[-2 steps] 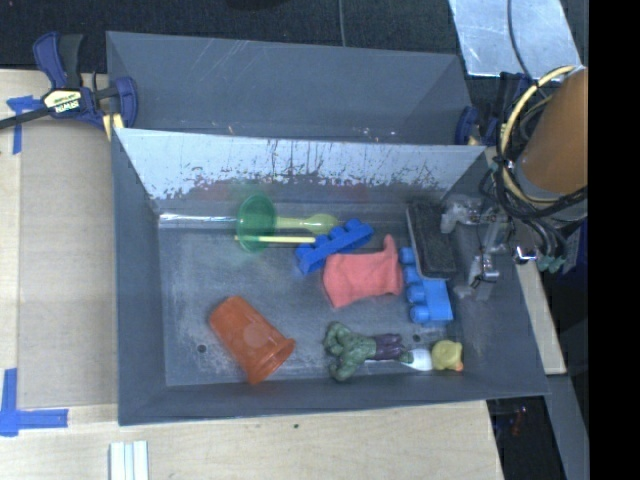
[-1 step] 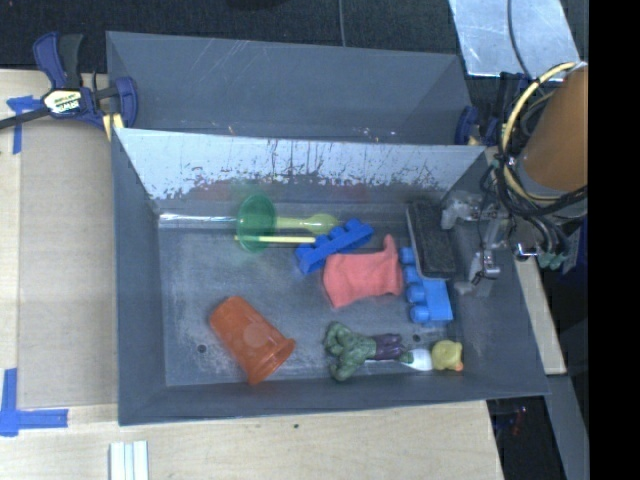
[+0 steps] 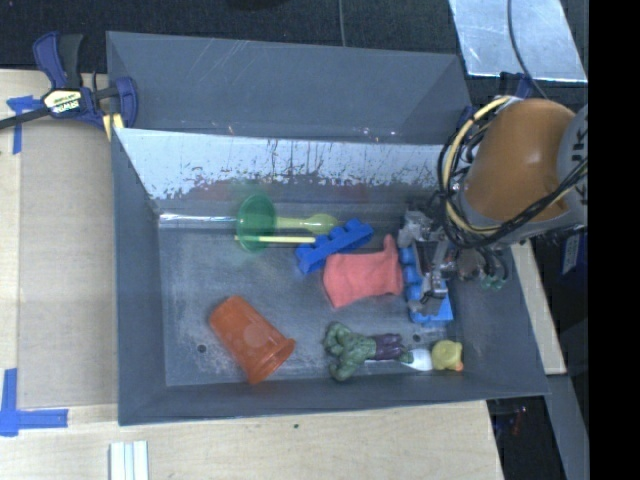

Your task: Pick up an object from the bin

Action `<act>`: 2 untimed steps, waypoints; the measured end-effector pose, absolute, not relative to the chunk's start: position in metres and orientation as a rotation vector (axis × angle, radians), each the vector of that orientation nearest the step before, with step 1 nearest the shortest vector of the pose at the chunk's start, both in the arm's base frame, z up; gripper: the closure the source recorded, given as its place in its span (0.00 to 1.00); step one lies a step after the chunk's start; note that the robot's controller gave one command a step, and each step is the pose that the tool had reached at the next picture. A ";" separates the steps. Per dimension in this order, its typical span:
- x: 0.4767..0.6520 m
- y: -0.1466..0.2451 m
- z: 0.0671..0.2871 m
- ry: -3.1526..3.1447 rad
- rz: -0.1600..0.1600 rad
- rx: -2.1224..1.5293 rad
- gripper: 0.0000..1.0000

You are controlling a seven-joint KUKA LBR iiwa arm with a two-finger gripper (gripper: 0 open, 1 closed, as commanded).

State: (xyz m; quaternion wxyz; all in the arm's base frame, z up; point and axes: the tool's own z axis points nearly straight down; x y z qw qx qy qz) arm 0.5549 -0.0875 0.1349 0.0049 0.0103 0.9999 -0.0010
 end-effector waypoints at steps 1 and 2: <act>0.564 -0.082 0.087 3.125 -0.005 -0.013 0.00; 0.584 -0.044 0.078 3.129 -0.007 -0.016 0.00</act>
Offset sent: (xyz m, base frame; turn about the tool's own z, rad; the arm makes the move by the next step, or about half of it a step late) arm 0.0345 0.0575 -0.0602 -0.0373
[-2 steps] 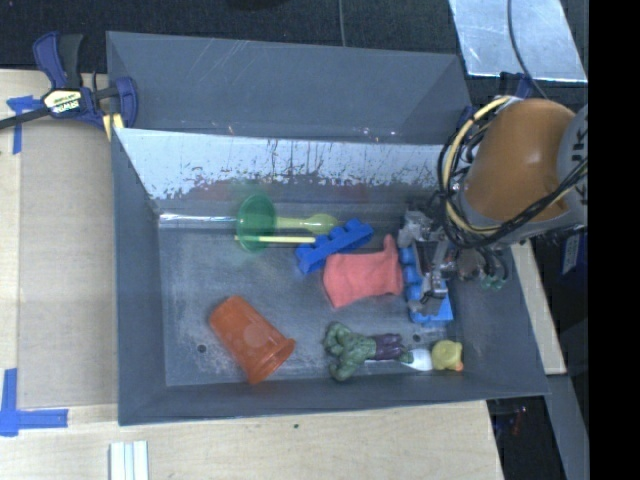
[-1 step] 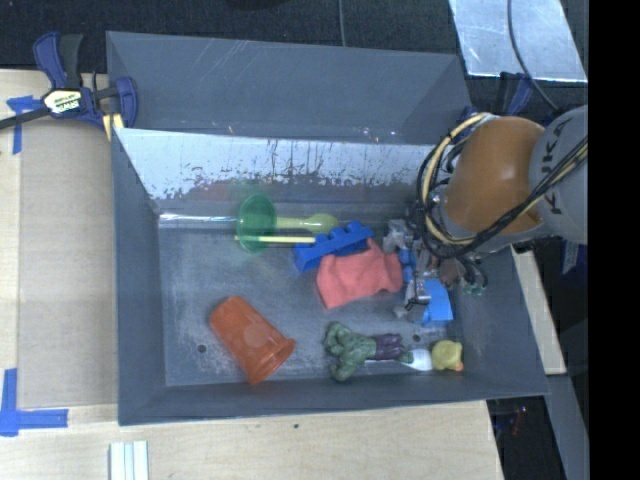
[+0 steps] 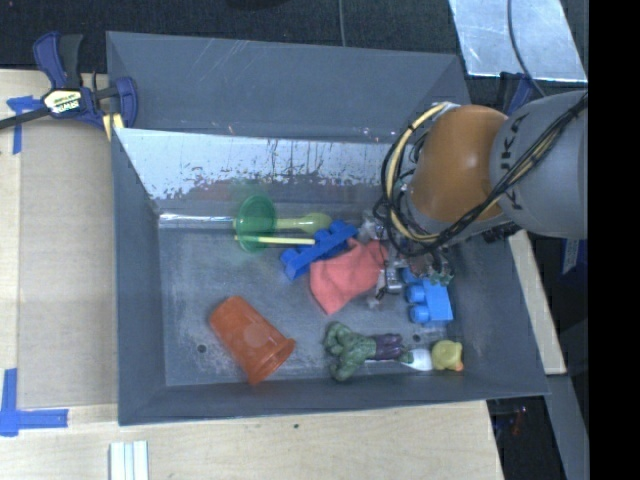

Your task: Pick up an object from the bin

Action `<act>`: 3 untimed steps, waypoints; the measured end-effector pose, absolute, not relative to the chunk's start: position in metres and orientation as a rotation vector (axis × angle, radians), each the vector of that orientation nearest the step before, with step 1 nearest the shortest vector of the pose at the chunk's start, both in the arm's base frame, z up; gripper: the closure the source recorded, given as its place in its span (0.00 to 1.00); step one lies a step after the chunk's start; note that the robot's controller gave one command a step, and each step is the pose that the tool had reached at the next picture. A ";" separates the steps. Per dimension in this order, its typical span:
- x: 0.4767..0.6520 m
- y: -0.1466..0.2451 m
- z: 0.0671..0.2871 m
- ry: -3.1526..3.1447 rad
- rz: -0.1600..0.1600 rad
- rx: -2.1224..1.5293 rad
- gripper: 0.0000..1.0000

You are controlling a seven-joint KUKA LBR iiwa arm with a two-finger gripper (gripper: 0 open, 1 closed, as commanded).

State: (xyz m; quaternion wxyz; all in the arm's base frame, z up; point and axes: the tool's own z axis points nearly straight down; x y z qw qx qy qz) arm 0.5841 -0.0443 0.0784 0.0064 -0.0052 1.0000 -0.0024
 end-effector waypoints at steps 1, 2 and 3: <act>0.599 -0.054 0.072 3.112 -0.016 -0.187 1.00; 0.599 -0.053 0.073 3.112 -0.018 -0.189 1.00; 0.587 -0.063 0.131 3.114 -0.017 -0.289 1.00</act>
Offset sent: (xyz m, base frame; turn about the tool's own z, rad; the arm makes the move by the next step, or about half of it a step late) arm 0.0000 0.0000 0.0000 0.0000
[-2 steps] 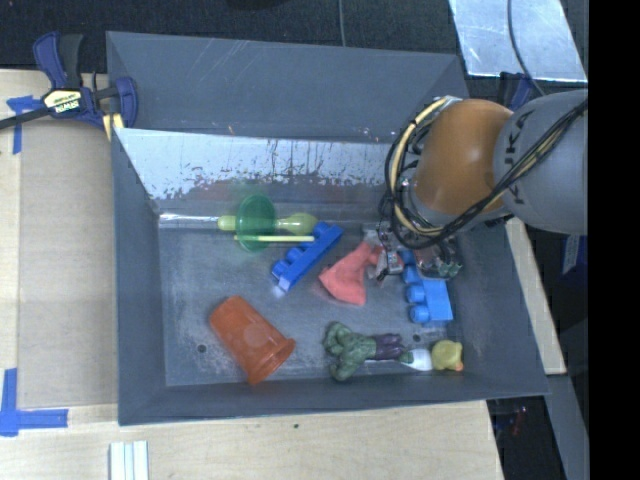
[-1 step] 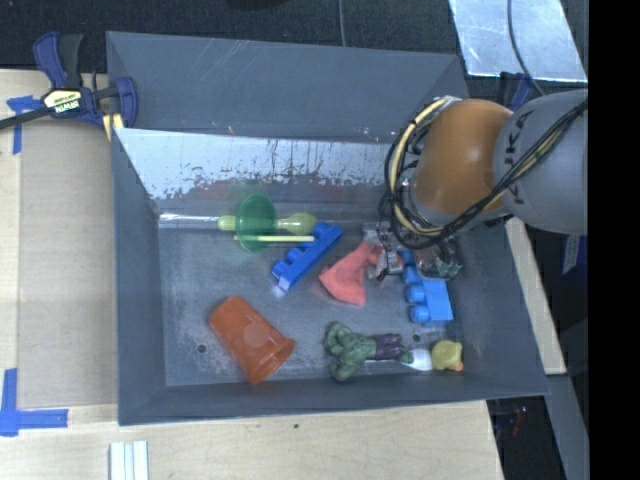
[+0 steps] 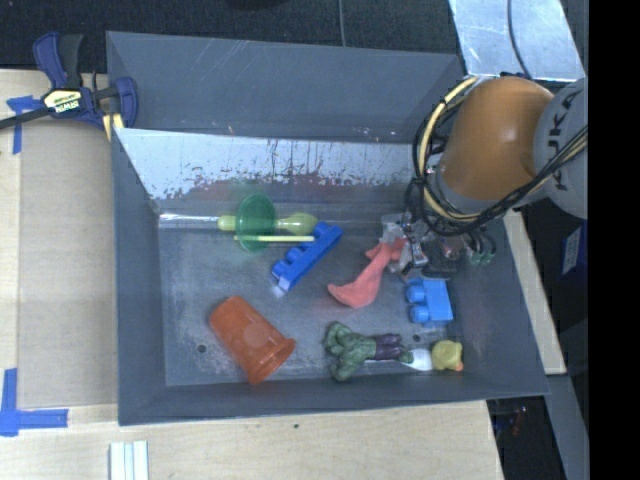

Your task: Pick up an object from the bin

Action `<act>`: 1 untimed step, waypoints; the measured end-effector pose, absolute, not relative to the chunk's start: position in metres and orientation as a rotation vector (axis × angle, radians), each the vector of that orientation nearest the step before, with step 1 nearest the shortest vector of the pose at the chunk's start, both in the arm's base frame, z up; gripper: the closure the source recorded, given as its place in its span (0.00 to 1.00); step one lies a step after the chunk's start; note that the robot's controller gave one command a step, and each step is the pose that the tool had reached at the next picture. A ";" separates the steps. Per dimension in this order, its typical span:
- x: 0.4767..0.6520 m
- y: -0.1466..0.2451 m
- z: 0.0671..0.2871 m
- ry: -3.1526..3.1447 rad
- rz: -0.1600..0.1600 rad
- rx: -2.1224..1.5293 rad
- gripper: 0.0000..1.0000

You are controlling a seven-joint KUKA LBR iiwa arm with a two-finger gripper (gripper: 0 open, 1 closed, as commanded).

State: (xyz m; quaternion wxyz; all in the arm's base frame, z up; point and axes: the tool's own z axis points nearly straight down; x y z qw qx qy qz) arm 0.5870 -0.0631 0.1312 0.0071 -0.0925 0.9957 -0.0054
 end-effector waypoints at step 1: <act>0.591 -0.053 0.216 3.096 -0.018 -0.430 1.00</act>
Offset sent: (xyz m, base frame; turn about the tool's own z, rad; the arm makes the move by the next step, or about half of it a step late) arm 0.0148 -0.0401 0.1609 -0.0514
